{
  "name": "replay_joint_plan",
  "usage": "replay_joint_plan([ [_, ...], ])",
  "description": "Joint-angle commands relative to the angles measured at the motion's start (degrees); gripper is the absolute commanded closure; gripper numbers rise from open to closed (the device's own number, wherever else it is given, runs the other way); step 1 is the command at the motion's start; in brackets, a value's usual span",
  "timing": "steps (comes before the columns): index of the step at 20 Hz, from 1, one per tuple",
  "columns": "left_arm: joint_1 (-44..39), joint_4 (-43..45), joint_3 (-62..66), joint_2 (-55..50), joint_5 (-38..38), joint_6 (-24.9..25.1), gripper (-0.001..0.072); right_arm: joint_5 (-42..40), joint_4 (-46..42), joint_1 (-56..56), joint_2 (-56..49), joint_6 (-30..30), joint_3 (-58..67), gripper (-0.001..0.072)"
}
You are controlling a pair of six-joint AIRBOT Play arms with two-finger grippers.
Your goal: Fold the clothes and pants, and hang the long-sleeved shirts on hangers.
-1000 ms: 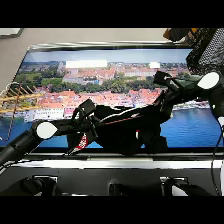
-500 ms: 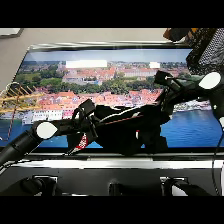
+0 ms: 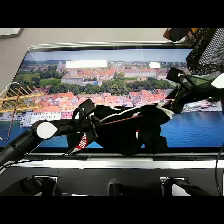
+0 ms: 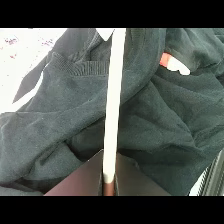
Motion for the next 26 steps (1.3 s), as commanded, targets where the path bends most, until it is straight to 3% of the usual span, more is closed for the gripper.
replay_joint_plan([
  [1,0.04,0.02,0.00,0.02,0.02,0.00,0.0676,-2.82,0.52,-0.35,-3.26,-1.25,-0.20,0.0228],
  [8,0.04,0.02,0.00,0.02,0.00,0.00,0.0676,-0.94,4.48,-0.35,-7.26,-2.71,-0.22,0.0237],
  [10,0.04,0.02,0.00,0.02,0.00,-0.02,0.0676,0.39,4.68,-0.35,-7.45,-2.73,-0.20,0.0406],
  [12,0.04,0.02,0.00,0.02,0.02,0.00,0.0676,1.44,5.46,-0.35,-7.43,-2.75,-0.22,0.0452],
  [20,0.04,0.02,0.00,0.02,0.04,0.00,0.0676,2.84,9.14,-0.33,-7.28,-2.75,-0.20,0.0452],
  [26,0.04,0.02,0.00,0.02,0.07,0.00,0.0675,1.05,6.56,4.92,-6.64,-3.19,-0.13,0.0455],
])
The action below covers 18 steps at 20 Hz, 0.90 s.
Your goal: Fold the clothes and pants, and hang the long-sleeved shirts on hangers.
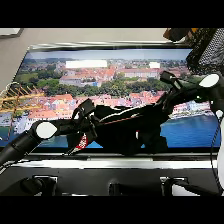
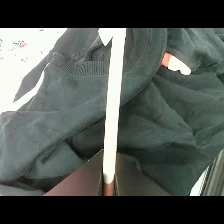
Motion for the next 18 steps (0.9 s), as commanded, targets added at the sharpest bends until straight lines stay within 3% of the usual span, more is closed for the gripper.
replay_joint_plan([
  [1,0.02,-0.15,0.00,0.02,0.11,0.04,0.0676,-1.29,-2.08,3.67,0.44,-0.09,0.07,0.0457],
  [18,0.02,-0.15,0.00,0.02,0.13,0.04,0.0676,-1.92,0.02,4.48,6.34,2.14,0.11,0.0491],
])
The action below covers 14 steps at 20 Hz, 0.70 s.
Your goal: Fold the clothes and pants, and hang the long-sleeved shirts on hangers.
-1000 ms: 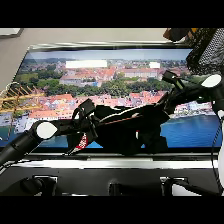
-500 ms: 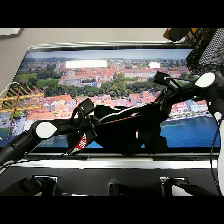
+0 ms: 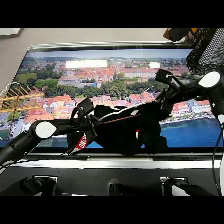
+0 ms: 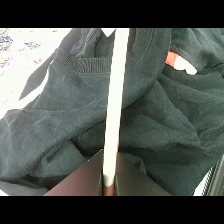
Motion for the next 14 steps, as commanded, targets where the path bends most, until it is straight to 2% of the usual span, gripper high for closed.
replay_joint_plan([
  [1,-0.04,0.09,0.02,-0.04,-0.04,0.00,0.0676,0.24,2.67,0.04,0.98,0.20,0.07,0.0491],
  [8,-0.04,0.09,0.02,-0.04,-0.04,0.00,0.0676,0.35,2.69,0.04,1.92,1.01,0.04,0.0487],
  [11,-0.04,0.09,0.02,-0.04,-0.04,0.00,0.0675,1.14,2.69,0.07,2.03,0.98,0.04,0.0451],
  [14,-0.04,0.09,0.02,-0.04,-0.04,0.00,0.0676,0.94,2.69,0.07,2.01,0.98,0.04,0.0452],
])
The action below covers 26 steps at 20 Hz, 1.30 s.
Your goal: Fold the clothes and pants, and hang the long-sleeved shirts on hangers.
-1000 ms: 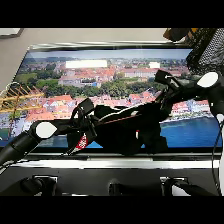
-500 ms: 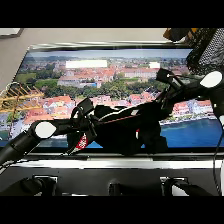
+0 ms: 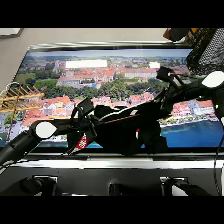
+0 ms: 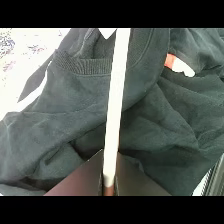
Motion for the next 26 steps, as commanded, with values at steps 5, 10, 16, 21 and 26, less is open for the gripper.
replay_joint_plan([
  [5,-0.02,0.11,0.00,0.00,-0.11,0.00,0.0676,-1.03,2.21,-0.02,0.04,-0.09,0.04,0.0456],
  [10,-0.02,0.11,0.00,0.00,-0.11,0.00,0.0675,-1.01,2.03,-0.02,-0.04,-0.09,-0.02,0.0514],
  [16,-0.02,0.11,0.00,0.00,-0.11,0.00,0.0676,-1.38,2.08,-0.02,-2.01,-0.15,-0.02,0.0446],
  [21,-0.02,0.11,0.00,0.00,-0.11,0.00,0.0675,-2.08,2.23,-0.02,-3.37,-0.37,-0.02,0.0406],
  [26,-0.02,0.11,0.00,0.00,-0.11,0.00,0.0676,-2.19,3.32,-0.02,-4.24,-0.96,-0.02,0.0509],
])
